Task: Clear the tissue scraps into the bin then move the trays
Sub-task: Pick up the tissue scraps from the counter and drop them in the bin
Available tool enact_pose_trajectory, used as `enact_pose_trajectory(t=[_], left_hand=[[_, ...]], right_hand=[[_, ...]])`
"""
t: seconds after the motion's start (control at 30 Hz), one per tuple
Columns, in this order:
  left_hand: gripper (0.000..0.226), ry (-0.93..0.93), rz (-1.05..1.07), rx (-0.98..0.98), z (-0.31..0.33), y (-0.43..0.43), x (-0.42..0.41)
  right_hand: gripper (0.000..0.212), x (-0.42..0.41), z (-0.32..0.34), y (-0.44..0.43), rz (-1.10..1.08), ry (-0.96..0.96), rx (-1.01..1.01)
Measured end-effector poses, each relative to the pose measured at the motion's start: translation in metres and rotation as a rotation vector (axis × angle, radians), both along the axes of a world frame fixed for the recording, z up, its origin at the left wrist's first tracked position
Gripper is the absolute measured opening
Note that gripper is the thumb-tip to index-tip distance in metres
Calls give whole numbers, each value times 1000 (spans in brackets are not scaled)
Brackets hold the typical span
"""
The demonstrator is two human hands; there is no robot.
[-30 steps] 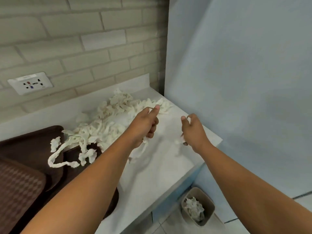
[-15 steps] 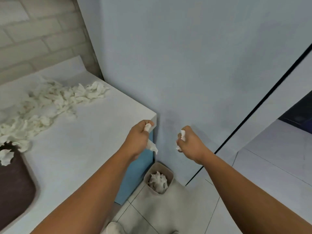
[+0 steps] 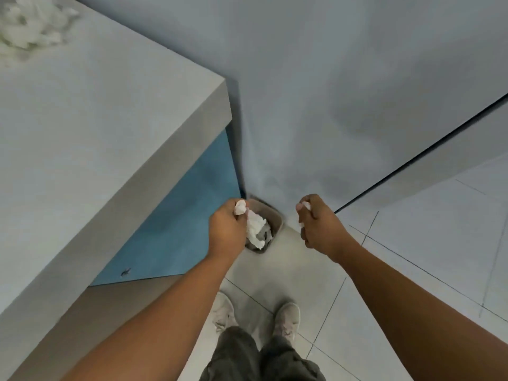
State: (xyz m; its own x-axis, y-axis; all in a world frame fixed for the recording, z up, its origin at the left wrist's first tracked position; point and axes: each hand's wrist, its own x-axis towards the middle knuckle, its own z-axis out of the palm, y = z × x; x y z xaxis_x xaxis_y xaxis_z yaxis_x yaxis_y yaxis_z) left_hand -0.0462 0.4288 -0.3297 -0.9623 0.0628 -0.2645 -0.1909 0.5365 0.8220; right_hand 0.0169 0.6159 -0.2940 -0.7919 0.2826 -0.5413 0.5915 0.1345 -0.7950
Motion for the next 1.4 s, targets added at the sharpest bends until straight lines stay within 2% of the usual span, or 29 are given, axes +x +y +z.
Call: enact_pose_trajectory(t=[0.07, 0.13, 0.27, 0.33, 0.43, 0.6, 0.67, 0.73, 0.8, 0.9, 1.0, 1.1, 1.27, 1.4], left_hand=[[10, -7, 3, -11, -44, 0, -3], [11, -44, 13, -34, -93, 0, -8], [13, -109, 44, -109, -175, 4, -19], [13, -108, 21, -182, -205, 10, -25], [16, -128, -20, -239, -252, 18, -34], [15, -246, -48, -290, -327, 23, -43], [23, -310, -80, -308, -352, 23, -44], [41, -415, -122, -312, -372, 23, -45], [53, -464, -138, -290, -382, 23, -46], [41, -378, -149, -316, -371, 21, -49], [39, -350, -102, -311, -355, 10, -50], [37, -353, -59, -271, -346, -3, -51], [35, -321, -85, -232, -342, -16, -56], [37, -314, -134, -221, -345, -21, -55]], right_hand=[[27, -2, -40, 2, 9, 8, 34], [26, -2, -78, 3, 19, -27, 65], [15, -1, -146, 3, -172, -155, -226], [16, 0, -175, 4, -207, -201, -252], [27, 6, -223, 5, -183, -197, -175], [39, 15, -284, 8, -13, -175, 12], [35, 16, -296, 9, 40, -174, 88], [29, 15, -305, 10, 40, -158, 153], [23, 12, -312, 12, -14, -141, 156], [17, 3, -314, 11, -98, -125, 100], [16, -13, -317, 3, -102, -118, 92], [19, -36, -331, -8, -51, -132, 109], [22, -76, -372, -31, 107, -116, 269], [40, -84, -402, -41, 217, -173, 295]])
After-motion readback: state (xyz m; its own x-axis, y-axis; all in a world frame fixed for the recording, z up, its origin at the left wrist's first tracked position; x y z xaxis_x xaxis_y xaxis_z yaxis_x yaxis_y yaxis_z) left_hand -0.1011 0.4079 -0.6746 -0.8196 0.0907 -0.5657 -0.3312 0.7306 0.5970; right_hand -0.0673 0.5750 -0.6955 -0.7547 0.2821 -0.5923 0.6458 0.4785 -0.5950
